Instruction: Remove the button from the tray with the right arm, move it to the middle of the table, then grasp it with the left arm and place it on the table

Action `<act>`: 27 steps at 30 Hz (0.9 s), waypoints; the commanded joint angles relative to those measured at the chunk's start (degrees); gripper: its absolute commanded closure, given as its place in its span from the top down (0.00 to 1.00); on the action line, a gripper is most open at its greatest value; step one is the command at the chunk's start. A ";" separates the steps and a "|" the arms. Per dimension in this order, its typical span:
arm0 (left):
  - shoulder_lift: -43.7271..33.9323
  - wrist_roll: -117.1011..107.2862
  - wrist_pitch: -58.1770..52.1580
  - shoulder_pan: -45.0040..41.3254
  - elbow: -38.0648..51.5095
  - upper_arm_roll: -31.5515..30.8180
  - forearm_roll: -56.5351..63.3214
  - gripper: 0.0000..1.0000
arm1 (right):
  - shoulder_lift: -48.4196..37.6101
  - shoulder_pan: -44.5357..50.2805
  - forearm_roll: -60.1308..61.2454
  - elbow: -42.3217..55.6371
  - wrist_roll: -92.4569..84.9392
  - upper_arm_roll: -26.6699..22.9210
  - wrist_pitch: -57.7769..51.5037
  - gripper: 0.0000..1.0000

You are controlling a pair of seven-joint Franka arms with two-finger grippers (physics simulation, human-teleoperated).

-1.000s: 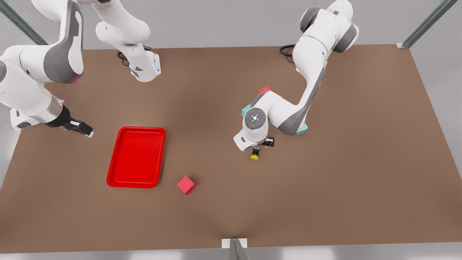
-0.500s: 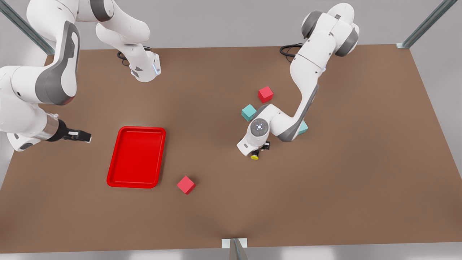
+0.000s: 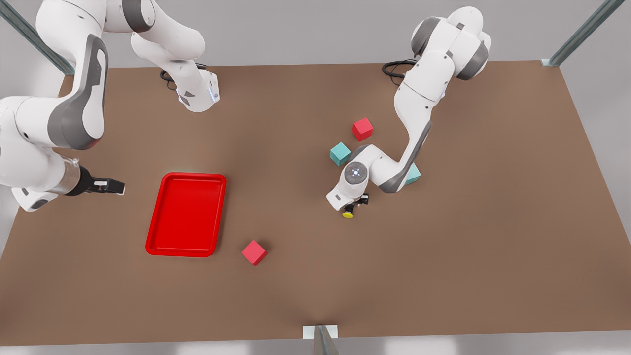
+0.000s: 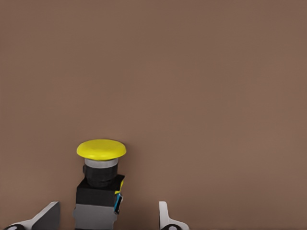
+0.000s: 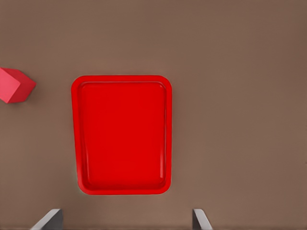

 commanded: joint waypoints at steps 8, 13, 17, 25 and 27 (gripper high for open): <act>1.44 -0.87 2.04 0.85 0.52 0.08 0.30 1.00 | 0.03 -0.97 0.58 -0.44 -3.61 0.34 -0.75 1.00; 1.35 -0.78 1.95 1.38 0.34 0.08 0.13 0.96 | -0.58 -0.88 0.32 0.08 -4.83 0.96 0.04 1.00; 1.26 -1.40 1.69 1.38 0.25 0.00 0.13 0.89 | -1.55 -6.25 2.34 -0.79 -7.83 0.78 -1.01 1.00; 0.65 -2.89 -0.24 1.64 0.78 0.00 0.04 0.32 | -1.72 -6.25 2.08 -3.08 -7.48 0.87 1.36 1.00; -1.02 -3.07 -8.50 2.35 4.91 -0.18 -0.66 0.32 | -1.64 -6.25 1.90 -3.08 -7.57 0.78 1.45 1.00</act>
